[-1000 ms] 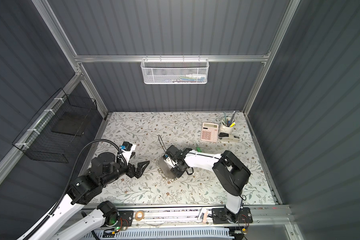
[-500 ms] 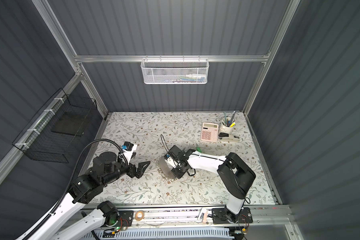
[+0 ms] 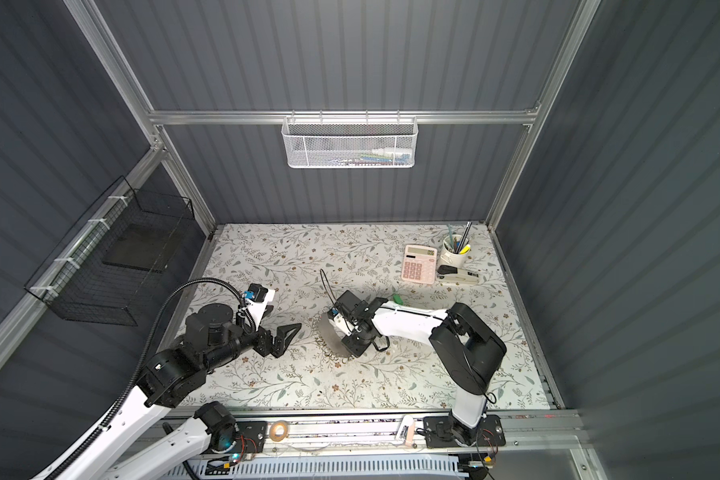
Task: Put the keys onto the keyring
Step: 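Close the right gripper on the ring plate edge beside the split rings, then lift the ring plate upright with the right gripper while the left gripper moves toward it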
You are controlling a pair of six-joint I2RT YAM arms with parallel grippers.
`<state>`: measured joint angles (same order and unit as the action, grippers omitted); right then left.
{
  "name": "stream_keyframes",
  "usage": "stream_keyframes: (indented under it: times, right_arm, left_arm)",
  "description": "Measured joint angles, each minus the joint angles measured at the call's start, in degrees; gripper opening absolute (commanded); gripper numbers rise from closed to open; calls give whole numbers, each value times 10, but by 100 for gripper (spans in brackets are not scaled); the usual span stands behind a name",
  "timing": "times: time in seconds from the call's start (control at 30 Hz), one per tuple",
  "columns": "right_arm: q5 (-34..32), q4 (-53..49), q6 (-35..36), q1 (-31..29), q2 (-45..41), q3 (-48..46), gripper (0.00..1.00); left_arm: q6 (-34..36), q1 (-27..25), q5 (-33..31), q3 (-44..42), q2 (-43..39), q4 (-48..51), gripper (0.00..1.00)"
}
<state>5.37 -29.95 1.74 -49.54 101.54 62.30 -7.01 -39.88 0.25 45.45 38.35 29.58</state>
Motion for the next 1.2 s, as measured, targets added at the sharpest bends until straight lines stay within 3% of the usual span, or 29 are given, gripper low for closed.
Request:
stream_keyframes:
  times: [0.3, 0.67, 1.2]
  right_arm:
    - [-8, 11, -2, 0, -1, -1, 0]
    - [-9, 127, -30, 0, -71, -74, 0]
    - [-25, 362, -25, 0, -132, -152, 0]
  left_arm:
    - [-3, 0, 10, 0, 0, 0, 100]
    - [-18, 0, 41, 0, 33, -1, 100]
    - [-33, 0, 32, 0, 70, -22, 100]
